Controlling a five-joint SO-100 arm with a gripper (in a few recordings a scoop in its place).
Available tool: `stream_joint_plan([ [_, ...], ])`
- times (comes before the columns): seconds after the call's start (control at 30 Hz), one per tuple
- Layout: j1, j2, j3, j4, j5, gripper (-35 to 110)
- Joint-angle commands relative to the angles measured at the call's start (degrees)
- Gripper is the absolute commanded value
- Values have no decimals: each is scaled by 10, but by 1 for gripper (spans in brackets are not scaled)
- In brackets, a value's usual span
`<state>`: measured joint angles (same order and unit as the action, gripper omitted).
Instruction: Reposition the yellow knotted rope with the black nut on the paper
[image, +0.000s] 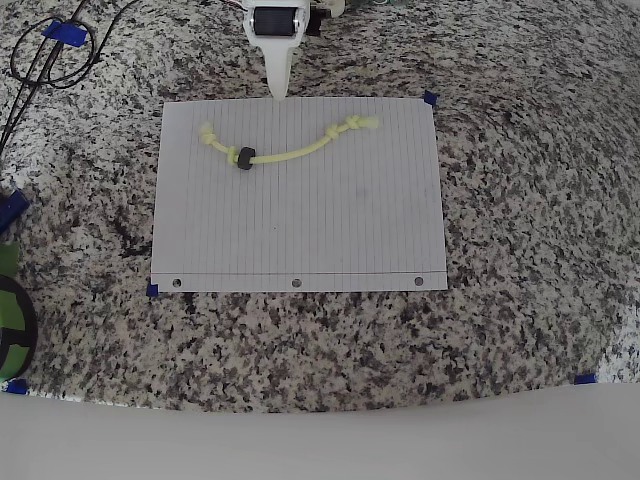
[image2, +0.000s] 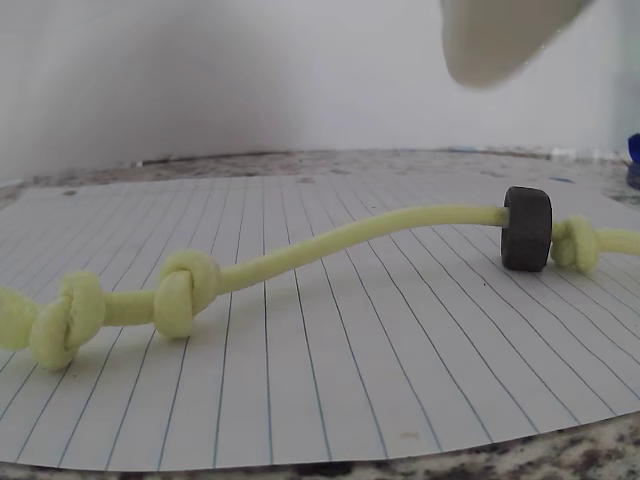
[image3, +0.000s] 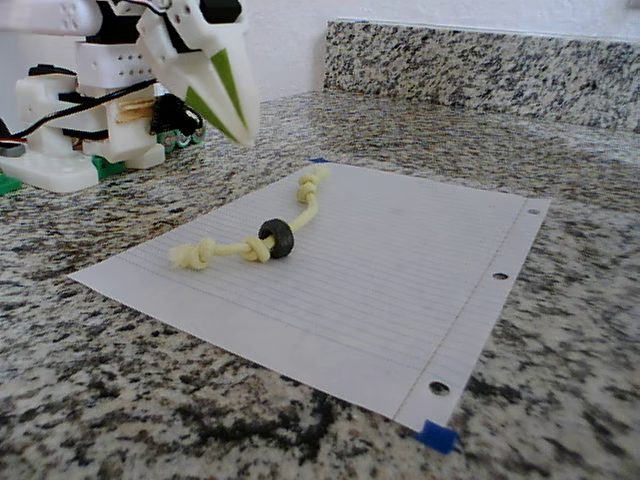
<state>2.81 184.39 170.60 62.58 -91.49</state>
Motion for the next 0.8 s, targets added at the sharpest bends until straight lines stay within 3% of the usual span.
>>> stream_joint_plan([
  [0.0, -5, 32, 8, 33, -5, 0],
  [0.77, -1, 109, 98, 71, 10, 0],
])
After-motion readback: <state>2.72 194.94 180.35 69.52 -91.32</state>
